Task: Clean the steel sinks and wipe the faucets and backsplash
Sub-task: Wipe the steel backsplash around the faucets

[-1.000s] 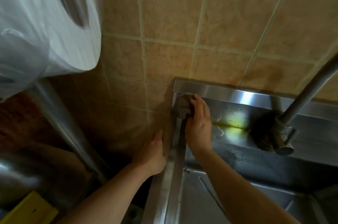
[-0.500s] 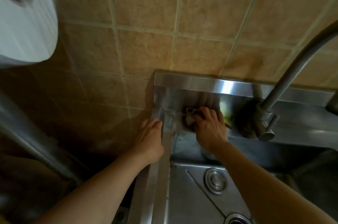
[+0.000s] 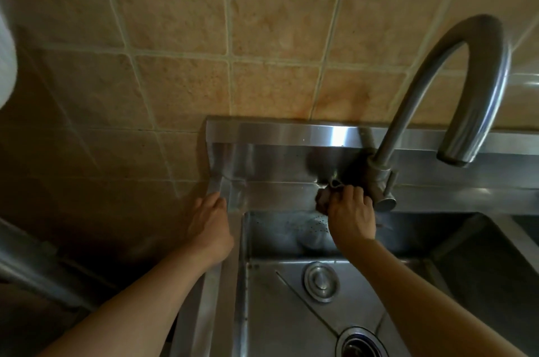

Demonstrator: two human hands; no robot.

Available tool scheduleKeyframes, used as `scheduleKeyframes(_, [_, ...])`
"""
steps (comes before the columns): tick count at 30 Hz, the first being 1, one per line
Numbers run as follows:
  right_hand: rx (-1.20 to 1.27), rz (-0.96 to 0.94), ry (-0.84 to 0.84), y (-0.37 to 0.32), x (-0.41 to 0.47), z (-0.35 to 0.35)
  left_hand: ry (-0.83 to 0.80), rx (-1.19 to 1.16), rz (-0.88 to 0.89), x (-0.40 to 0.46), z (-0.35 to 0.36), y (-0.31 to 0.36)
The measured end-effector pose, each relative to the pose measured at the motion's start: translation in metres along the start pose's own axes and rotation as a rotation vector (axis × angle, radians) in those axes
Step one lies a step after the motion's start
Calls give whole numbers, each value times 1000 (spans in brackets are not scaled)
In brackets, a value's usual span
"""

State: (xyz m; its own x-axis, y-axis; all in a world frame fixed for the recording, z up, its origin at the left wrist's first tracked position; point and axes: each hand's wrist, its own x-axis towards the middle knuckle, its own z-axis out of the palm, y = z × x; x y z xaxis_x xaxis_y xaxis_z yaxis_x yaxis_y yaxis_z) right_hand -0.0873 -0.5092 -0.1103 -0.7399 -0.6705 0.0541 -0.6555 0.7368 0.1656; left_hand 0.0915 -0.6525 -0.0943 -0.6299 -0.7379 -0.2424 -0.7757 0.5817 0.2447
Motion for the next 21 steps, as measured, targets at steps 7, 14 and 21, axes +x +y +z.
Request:
scheduleKeyframes(7, [505, 255, 282, -7, 18, -35, 3, 44, 76, 8, -13, -5])
scheduleKeyframes(14, [781, 552, 168, -54, 64, -30, 11, 8, 129, 9, -9, -11])
scheduleKeyframes(21, [803, 278, 221, -133, 55, -26, 3, 83, 150, 12, -11, -16])
